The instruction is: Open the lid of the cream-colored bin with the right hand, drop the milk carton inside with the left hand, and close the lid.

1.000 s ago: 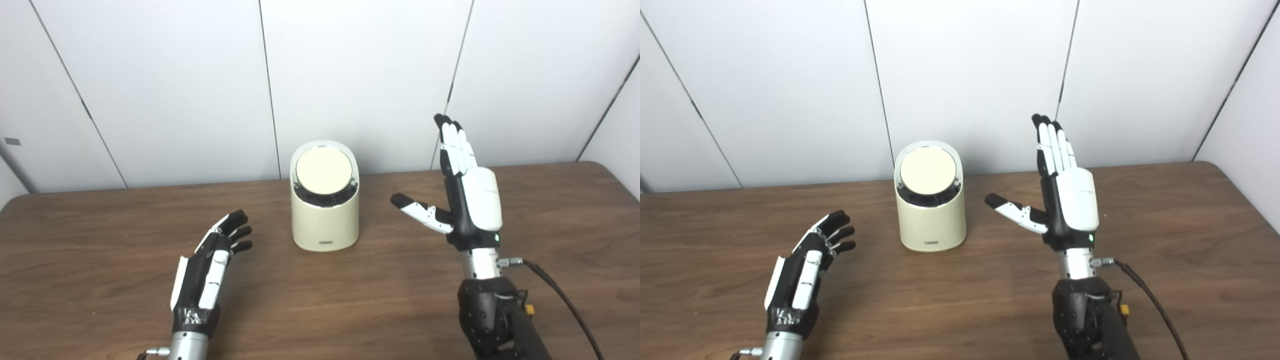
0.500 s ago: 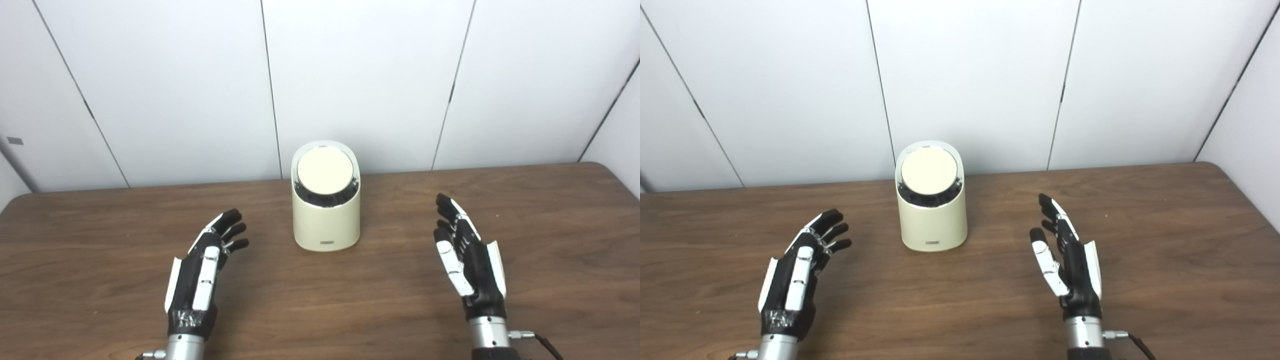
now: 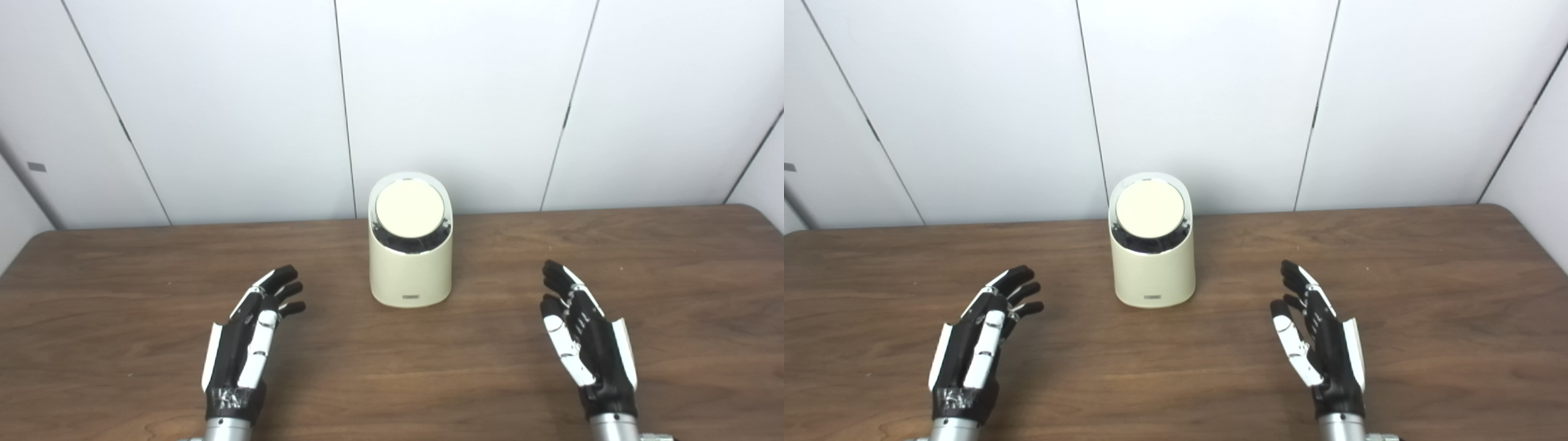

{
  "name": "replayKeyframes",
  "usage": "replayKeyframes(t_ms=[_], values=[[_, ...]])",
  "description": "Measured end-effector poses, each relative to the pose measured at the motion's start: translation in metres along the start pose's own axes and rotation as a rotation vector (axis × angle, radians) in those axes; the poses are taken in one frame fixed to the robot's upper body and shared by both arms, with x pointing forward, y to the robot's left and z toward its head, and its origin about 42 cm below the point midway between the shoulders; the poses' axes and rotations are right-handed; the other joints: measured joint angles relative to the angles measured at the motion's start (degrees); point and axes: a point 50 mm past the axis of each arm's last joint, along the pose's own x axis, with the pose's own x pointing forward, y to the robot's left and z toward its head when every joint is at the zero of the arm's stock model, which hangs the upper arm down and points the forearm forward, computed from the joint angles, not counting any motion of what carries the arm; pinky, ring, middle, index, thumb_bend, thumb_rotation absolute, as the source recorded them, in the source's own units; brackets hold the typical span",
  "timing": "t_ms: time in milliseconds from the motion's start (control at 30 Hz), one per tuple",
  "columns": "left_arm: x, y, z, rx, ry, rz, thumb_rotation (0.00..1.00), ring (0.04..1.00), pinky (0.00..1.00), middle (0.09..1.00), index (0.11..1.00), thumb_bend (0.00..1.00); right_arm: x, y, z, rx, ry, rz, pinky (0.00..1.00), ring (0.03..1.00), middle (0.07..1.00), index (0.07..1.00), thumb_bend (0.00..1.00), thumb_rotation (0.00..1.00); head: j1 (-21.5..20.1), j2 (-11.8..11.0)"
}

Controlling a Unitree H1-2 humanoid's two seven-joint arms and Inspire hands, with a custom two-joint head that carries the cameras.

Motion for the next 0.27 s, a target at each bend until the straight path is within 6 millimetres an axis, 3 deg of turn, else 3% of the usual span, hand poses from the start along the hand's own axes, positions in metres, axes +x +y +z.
replayKeyframes(t_ms=[100,267], values=[[-0.004,0.004,0.007,-0.006,-0.005,0.013,0.64,0.809,0.73,0.834,0.829,0.24,-0.004,0.001,0.01,0.018,0.022,-0.017,0.76,0.818,0.824,0.797,0.19,0.37,0.18,0.88],[-0.012,0.006,0.023,-0.007,0.043,0.014,0.64,0.806,0.72,0.831,0.828,0.24,-0.006,-0.003,0.022,0.016,0.015,0.001,0.76,0.822,0.815,0.781,0.19,0.42,-0.26,2.29]])
